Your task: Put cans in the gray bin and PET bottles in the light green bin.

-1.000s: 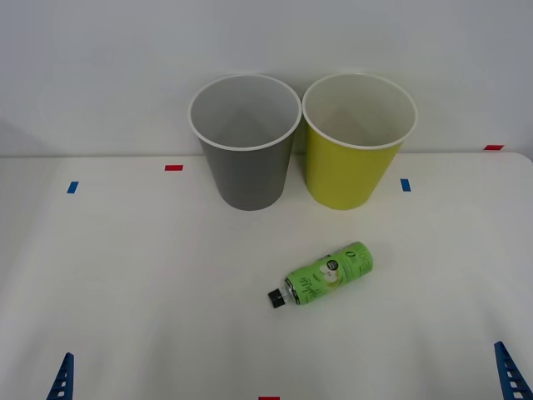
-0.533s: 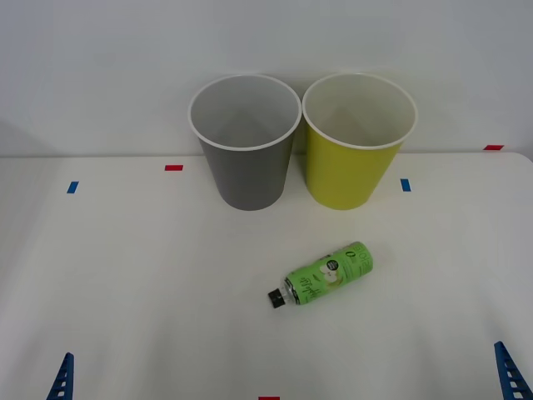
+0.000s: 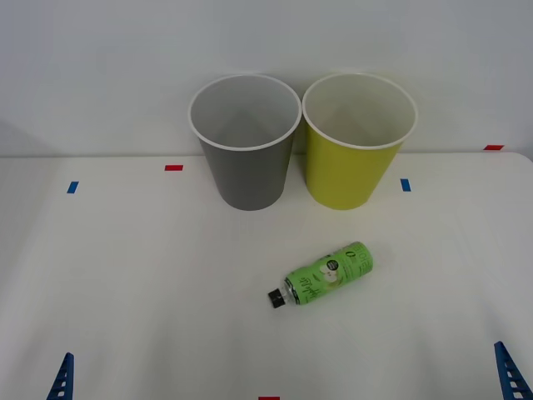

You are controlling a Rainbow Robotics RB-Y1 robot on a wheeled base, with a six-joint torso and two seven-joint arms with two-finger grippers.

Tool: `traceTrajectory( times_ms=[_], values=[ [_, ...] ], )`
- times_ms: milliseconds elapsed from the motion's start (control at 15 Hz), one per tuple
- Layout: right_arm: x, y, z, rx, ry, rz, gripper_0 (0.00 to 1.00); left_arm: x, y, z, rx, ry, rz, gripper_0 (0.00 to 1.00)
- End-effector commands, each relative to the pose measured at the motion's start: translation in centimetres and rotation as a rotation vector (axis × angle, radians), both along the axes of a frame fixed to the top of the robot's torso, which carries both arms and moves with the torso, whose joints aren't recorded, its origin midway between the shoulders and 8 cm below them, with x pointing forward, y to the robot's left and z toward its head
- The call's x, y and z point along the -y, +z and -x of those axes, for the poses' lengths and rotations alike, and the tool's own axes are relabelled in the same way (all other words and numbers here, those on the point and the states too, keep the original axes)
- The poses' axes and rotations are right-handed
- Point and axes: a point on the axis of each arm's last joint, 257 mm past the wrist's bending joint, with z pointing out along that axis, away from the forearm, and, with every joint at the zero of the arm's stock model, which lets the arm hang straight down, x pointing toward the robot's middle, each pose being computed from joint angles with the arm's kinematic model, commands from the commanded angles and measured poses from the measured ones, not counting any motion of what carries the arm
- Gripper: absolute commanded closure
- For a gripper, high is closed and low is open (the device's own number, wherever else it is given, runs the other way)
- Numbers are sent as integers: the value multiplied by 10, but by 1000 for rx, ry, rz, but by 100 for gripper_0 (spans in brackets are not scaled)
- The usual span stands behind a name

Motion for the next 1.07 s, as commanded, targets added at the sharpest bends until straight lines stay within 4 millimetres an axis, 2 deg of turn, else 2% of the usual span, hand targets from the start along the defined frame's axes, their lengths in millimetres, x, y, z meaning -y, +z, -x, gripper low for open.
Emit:
traceTrajectory(
  times_ms=[67,533,600,667,800,1067],
  values=[
    [0,0,0,0,0,0,0,0,0,0,0,0,0,0],
    [0,0,0,0,0,0,0,0,0,0,0,0,0,0],
    [3,-24,4,-51,-38,-26,0,0,0,0,0,0,0,0],
    [2,-24,2,-45,-46,-37,0,0,0,0,0,0,0,0],
    [-7,-16,-2,-35,-38,-54,0,0,0,0,0,0,0,0],
    [-19,-20,-19,-117,-39,-87,0,0,0,0,0,0,0,0]
  ],
)
